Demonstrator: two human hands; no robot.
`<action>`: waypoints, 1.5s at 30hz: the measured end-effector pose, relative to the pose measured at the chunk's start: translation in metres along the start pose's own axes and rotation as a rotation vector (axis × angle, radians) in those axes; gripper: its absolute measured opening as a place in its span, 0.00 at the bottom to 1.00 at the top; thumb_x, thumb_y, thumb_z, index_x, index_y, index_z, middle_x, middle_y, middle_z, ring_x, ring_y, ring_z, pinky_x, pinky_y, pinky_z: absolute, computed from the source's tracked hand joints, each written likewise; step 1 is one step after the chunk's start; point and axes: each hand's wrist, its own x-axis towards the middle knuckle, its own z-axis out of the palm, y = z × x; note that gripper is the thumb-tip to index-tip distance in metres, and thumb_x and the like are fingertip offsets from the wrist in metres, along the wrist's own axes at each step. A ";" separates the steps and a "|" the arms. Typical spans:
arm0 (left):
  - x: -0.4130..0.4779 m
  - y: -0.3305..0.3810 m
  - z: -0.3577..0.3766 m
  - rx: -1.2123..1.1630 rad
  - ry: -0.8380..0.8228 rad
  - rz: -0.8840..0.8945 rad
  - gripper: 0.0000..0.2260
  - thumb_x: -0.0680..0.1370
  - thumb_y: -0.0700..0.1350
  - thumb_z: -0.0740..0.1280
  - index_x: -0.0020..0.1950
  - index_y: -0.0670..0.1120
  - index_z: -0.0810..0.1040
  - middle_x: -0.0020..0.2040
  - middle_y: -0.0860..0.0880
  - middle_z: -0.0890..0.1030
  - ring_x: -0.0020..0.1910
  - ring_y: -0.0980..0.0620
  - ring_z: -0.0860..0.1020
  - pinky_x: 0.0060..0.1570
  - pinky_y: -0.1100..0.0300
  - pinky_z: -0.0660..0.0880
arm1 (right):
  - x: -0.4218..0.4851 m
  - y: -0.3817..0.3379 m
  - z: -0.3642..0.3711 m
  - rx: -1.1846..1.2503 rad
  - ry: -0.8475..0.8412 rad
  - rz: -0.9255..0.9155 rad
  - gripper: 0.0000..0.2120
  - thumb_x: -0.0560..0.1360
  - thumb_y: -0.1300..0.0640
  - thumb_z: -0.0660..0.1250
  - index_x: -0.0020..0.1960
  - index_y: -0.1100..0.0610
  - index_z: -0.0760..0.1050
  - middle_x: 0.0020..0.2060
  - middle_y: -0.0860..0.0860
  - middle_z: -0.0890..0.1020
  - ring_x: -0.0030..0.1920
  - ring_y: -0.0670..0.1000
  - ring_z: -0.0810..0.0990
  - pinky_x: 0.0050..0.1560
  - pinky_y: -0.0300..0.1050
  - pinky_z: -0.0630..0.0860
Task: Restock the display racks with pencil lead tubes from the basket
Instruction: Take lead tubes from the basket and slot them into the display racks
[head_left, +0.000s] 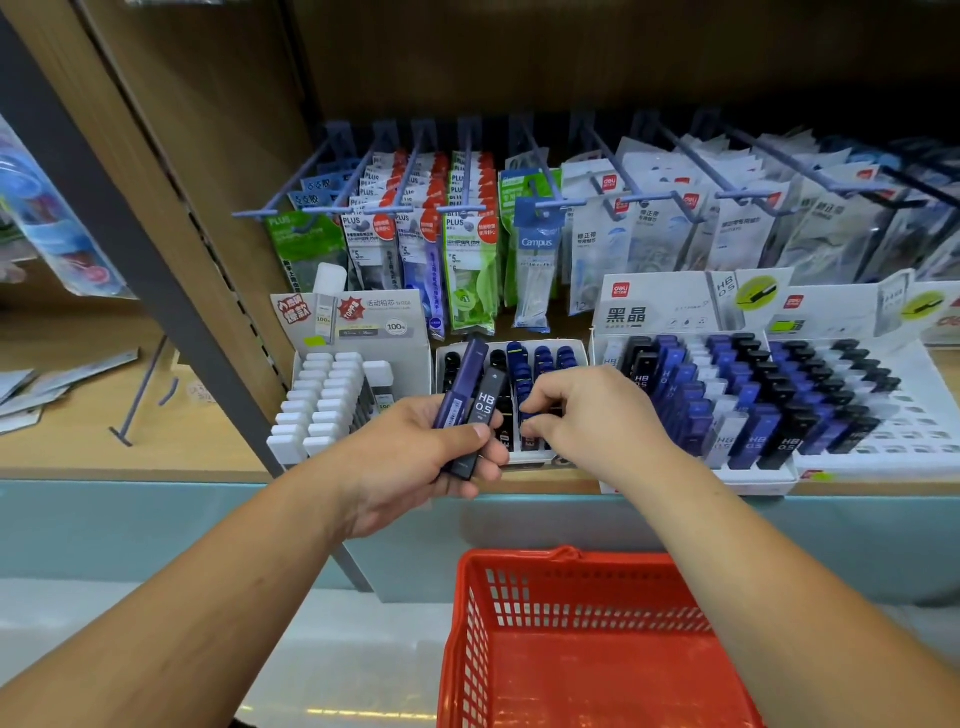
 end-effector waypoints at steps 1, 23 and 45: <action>-0.001 0.000 0.000 -0.001 0.001 0.003 0.10 0.84 0.39 0.65 0.64 0.39 0.78 0.47 0.41 0.85 0.41 0.50 0.82 0.37 0.61 0.78 | -0.001 -0.001 0.001 -0.052 0.015 -0.040 0.03 0.74 0.50 0.76 0.47 0.45 0.85 0.45 0.42 0.82 0.52 0.49 0.79 0.51 0.48 0.76; 0.041 0.015 0.104 -0.062 -0.015 0.108 0.08 0.85 0.45 0.64 0.56 0.40 0.76 0.41 0.38 0.84 0.35 0.45 0.85 0.34 0.59 0.81 | -0.019 0.056 -0.105 0.889 0.263 0.199 0.07 0.76 0.68 0.73 0.48 0.57 0.79 0.35 0.54 0.82 0.32 0.50 0.80 0.31 0.41 0.76; 0.061 0.009 0.091 0.101 -0.051 0.052 0.10 0.85 0.49 0.64 0.55 0.43 0.77 0.38 0.45 0.79 0.26 0.50 0.72 0.20 0.65 0.58 | 0.009 0.089 -0.076 0.149 0.082 0.150 0.09 0.73 0.55 0.77 0.44 0.41 0.81 0.38 0.38 0.85 0.47 0.45 0.84 0.55 0.50 0.80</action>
